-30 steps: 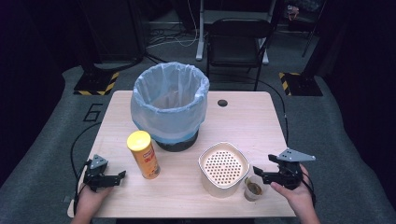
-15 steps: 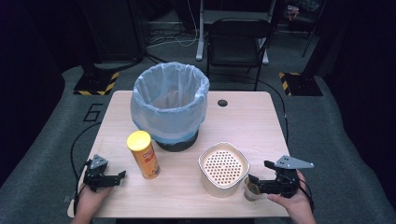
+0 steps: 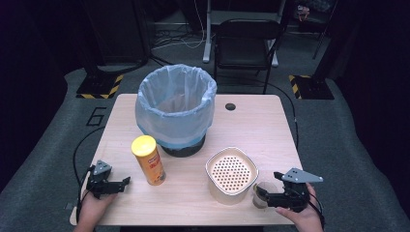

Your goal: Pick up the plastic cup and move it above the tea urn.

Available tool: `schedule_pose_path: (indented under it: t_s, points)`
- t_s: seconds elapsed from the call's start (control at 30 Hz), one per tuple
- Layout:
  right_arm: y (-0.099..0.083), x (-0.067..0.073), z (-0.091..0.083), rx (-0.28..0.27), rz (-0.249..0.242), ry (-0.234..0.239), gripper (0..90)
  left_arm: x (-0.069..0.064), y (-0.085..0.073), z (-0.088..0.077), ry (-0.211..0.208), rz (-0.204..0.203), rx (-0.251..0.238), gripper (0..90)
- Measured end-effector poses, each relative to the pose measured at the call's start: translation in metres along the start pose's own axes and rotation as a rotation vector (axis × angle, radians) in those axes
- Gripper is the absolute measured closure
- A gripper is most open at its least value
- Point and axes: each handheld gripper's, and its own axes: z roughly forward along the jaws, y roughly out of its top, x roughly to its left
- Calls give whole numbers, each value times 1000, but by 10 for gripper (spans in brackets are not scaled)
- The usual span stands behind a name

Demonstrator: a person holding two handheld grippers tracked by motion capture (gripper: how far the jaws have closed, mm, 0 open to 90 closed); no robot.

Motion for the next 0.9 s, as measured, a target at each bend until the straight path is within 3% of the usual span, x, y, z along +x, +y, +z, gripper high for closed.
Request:
schedule_pose_path:
  t_s: [0.47,0.9]
  points:
    - [-12,8,7,22,-1,27,119,0,0,0,-1,-2,1,84]
    - [-34,17,22,62,-11,-41,140,0,0,0,-2,-3,1,84]
